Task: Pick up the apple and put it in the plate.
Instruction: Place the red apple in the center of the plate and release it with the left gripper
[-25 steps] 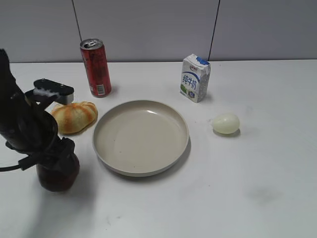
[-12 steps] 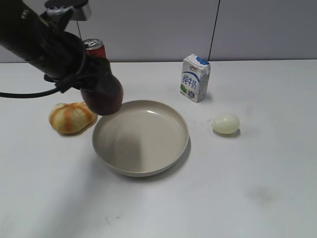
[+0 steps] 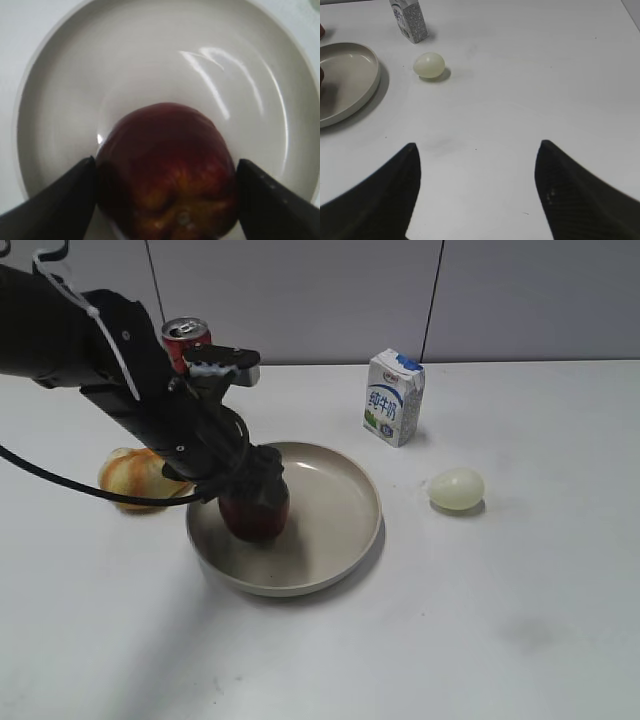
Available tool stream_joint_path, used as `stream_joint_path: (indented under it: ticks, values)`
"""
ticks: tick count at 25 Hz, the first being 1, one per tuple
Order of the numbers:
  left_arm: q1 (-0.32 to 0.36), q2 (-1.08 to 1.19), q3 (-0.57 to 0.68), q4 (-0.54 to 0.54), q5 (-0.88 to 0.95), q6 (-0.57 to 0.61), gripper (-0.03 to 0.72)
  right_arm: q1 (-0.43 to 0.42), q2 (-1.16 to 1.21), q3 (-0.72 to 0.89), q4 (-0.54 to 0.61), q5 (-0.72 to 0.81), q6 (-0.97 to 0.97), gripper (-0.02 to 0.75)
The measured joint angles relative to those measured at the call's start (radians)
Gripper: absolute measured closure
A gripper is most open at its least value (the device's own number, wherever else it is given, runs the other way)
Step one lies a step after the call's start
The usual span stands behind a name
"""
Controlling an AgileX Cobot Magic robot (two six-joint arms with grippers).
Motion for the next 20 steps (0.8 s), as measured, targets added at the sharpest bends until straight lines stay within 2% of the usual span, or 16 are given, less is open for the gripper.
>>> stream_joint_path:
  ticks: [5,10,16,20]
  values:
    - [0.0,0.021,0.0,-0.001,-0.002,0.0,0.009,0.0,0.0,0.0,0.0,0.0,0.0,0.167]
    - [0.0,0.002,-0.001,-0.001,0.01,0.0,-0.004,0.0,0.0,0.0,0.0,0.0,0.0,0.167]
    - [0.014,-0.173,-0.1,0.049,0.168,-0.003,-0.004,0.0,0.0,0.0,0.0,0.0,0.0,0.167]
    - [0.078,-0.331,-0.131,0.11,0.302,-0.047,-0.003,0.0,0.0,0.0,0.0,0.0,0.0,0.167]
